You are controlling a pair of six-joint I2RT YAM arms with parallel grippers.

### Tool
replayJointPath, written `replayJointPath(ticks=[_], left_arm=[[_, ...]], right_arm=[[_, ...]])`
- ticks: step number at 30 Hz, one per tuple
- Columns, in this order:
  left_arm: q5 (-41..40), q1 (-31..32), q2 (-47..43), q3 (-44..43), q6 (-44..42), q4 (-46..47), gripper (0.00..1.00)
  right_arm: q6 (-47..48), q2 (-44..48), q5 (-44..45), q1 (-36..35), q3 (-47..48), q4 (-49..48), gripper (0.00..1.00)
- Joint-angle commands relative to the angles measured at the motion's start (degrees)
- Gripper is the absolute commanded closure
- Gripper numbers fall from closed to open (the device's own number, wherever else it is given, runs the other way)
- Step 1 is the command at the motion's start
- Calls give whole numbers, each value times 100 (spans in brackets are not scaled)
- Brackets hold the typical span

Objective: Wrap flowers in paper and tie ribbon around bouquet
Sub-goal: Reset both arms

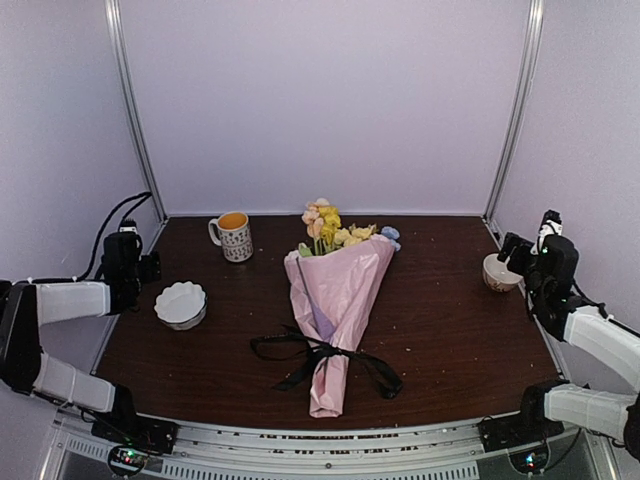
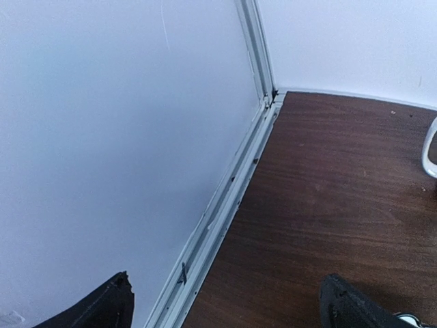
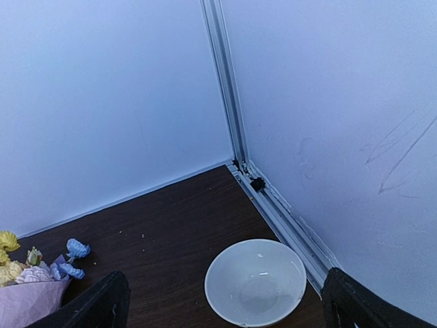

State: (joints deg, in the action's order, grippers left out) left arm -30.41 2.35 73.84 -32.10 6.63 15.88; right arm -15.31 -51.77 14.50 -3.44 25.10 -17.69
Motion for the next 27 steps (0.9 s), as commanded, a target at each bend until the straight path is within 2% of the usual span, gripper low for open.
replayJointPath(ticks=[1,6,9,10,12,15,17,23,27], left_arm=[[470,-22,179,507,-174,1784,2],[640,-30,347,328,-367,1781,2],[713,-41,330,501,-588,2246,2],[773,-41,362,676,-634,2604,2],[974,-115,653,1227,-683,4027,2],[1145,-146,822,1671,-746,4942,2],[1161,-144,747,1480,-708,4423,2],[1177,-158,786,1410,-704,4369,2],[1212,-165,798,1404,-712,4411,2]], right_arm=[[80,-61,459,45,-204,-478,0],[-78,-306,529,45,-301,-621,0],[25,-383,659,52,-393,-842,0],[76,-405,660,50,-403,-863,0],[175,-461,686,54,-393,-891,0],[180,-552,850,54,-395,-962,0],[165,-606,968,62,-458,-1116,0],[292,-707,1046,79,-673,-1611,0],[402,-967,1091,106,-906,-2270,0]])
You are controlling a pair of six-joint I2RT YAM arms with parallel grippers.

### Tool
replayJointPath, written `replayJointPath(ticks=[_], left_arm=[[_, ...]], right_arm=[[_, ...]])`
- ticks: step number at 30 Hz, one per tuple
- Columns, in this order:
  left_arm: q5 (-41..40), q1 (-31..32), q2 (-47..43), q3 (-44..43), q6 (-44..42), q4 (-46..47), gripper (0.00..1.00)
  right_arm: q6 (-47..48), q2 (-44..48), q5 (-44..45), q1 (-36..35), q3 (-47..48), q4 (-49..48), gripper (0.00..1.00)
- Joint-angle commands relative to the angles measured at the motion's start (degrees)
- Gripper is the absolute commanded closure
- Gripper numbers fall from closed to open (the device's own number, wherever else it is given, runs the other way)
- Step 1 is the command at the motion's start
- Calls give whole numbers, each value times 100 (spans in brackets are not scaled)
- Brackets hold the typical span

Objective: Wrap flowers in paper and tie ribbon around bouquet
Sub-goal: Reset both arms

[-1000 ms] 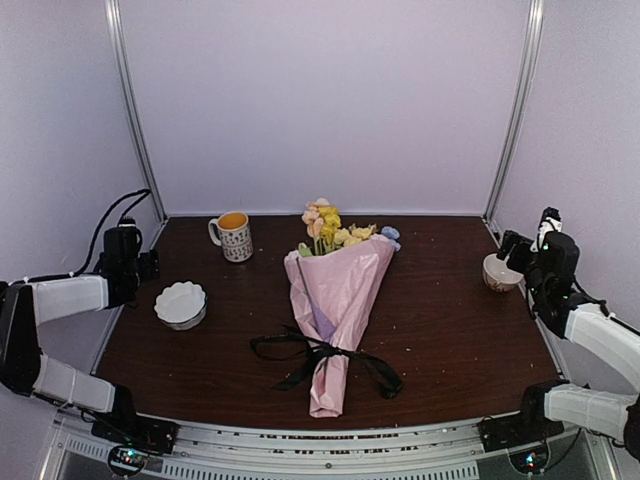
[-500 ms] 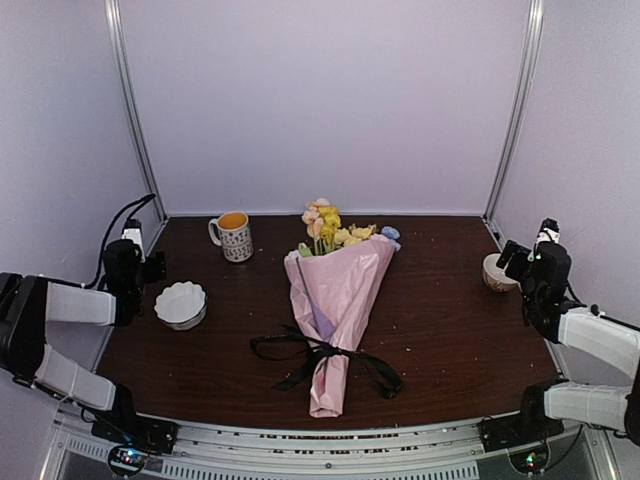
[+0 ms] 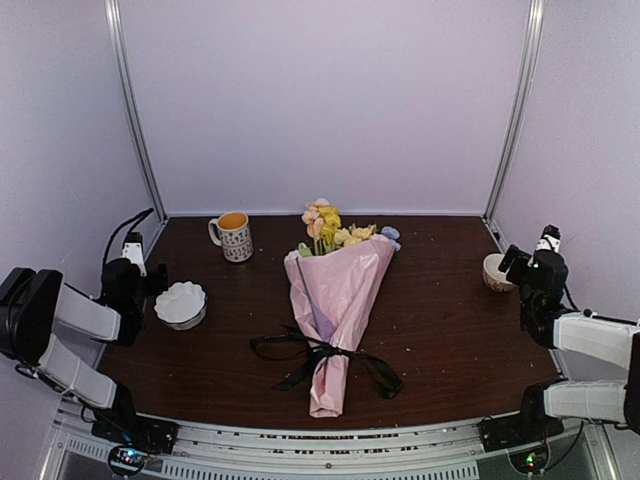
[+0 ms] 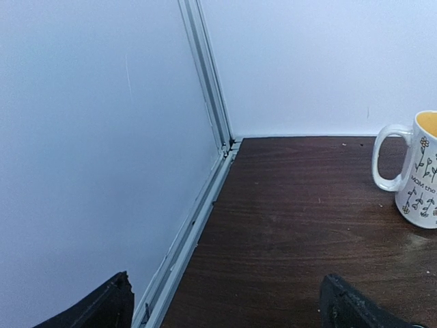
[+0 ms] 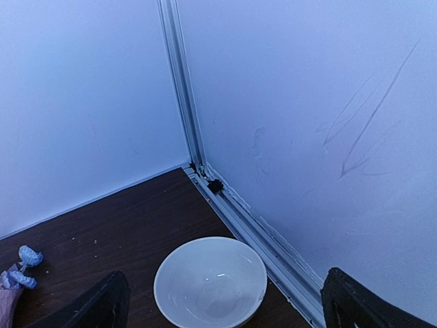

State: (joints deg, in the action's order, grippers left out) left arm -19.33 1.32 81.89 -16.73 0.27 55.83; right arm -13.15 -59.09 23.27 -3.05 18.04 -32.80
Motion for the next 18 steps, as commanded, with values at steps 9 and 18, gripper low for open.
replayJointPath(ticks=[9,18], left_arm=[[112,-63,-6,-132,-80,422,2],[142,-77,-11,-135,-71,417,2]], right_arm=[[315,-1394,-2,100,144,-1466,0],[669,-1466,-648,42,31,-1800,0]])
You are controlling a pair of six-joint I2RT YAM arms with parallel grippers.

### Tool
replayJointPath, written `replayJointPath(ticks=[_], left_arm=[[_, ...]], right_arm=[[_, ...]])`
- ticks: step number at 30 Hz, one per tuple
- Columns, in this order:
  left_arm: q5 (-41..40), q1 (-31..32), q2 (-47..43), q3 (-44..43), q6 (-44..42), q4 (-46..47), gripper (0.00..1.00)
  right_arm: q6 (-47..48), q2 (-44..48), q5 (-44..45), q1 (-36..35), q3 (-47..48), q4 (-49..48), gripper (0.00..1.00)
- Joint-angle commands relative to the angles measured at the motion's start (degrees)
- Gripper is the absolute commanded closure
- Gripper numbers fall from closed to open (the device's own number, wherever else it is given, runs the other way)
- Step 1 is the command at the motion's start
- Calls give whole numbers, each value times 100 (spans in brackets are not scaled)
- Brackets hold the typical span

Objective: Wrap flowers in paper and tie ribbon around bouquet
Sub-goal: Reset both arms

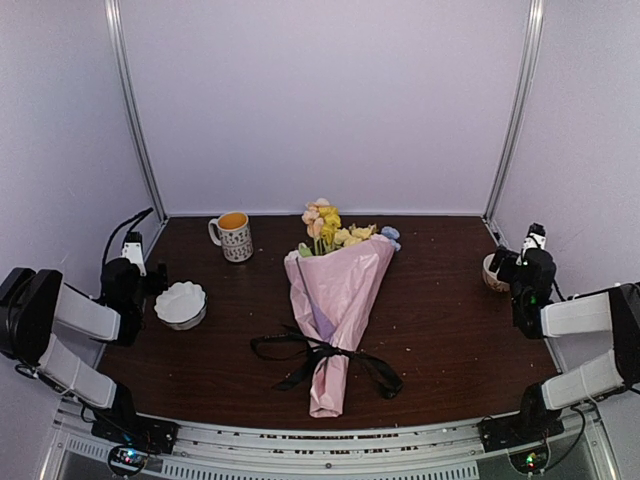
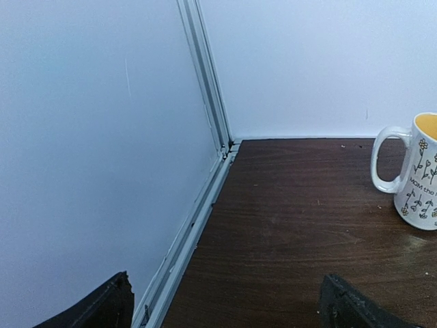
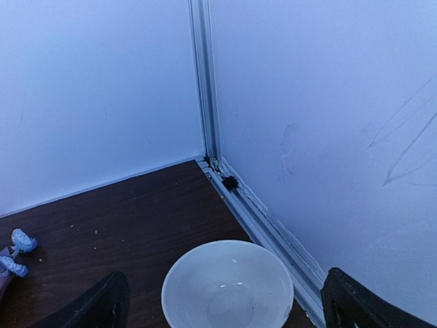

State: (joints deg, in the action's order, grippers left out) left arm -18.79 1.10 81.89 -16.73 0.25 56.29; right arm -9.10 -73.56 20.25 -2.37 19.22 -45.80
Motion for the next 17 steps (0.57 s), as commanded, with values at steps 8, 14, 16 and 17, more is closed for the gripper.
replayJointPath(ticks=[8,14,16,17], left_arm=[[113,-70,-7,-137,-69,359,2],[213,-109,-8,-154,-52,322,2],[233,-119,-8,-155,-50,320,2],[237,-116,-6,-156,-46,321,2]], right_arm=[[464,-457,-273,-160,-800,-2259,0],[456,-426,-270,-167,-758,-2181,0],[446,-388,-285,-167,-754,-2093,0],[464,-421,-268,-167,-770,-2195,0]])
